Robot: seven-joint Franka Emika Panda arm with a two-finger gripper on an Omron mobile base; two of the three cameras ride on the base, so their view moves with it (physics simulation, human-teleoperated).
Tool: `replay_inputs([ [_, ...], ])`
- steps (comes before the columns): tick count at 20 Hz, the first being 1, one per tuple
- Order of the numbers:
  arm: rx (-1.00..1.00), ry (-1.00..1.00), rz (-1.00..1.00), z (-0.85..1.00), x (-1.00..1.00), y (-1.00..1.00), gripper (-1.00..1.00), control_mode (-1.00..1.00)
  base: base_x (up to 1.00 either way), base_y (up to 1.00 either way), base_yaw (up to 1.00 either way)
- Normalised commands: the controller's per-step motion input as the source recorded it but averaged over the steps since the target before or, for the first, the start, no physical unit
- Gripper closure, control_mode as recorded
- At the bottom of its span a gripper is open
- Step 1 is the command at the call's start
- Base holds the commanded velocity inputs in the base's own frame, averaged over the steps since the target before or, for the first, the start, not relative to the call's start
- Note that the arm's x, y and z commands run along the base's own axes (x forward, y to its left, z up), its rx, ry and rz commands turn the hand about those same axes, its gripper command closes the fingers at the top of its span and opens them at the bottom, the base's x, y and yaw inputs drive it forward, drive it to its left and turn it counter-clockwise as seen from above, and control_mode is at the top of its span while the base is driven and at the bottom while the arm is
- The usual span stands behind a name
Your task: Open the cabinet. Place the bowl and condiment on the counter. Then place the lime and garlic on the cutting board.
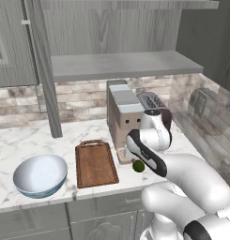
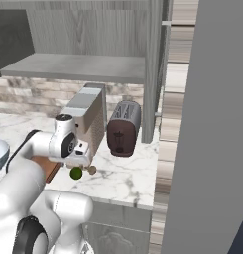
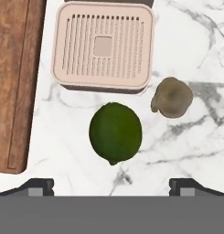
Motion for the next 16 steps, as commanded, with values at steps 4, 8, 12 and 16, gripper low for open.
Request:
replay_inputs([
  [4,0.0,-0.05,0.0,-0.16,0.0,0.0,-1.0,-1.0,0.0,0.0,0.0],
  [8,0.0,-0.04,0.0,-0.07,0.0,0.0,-1.0,-1.0,0.0,0.0,0.0],
  [12,0.0,-0.04,0.0,-0.02,0.0,0.0,-1.0,-1.0,0.0,0.0,0.0],
  [16,0.0,-0.02,0.0,0.0,0.0,0.0,-1.0,-1.0,0.0,0.0,0.0],
])
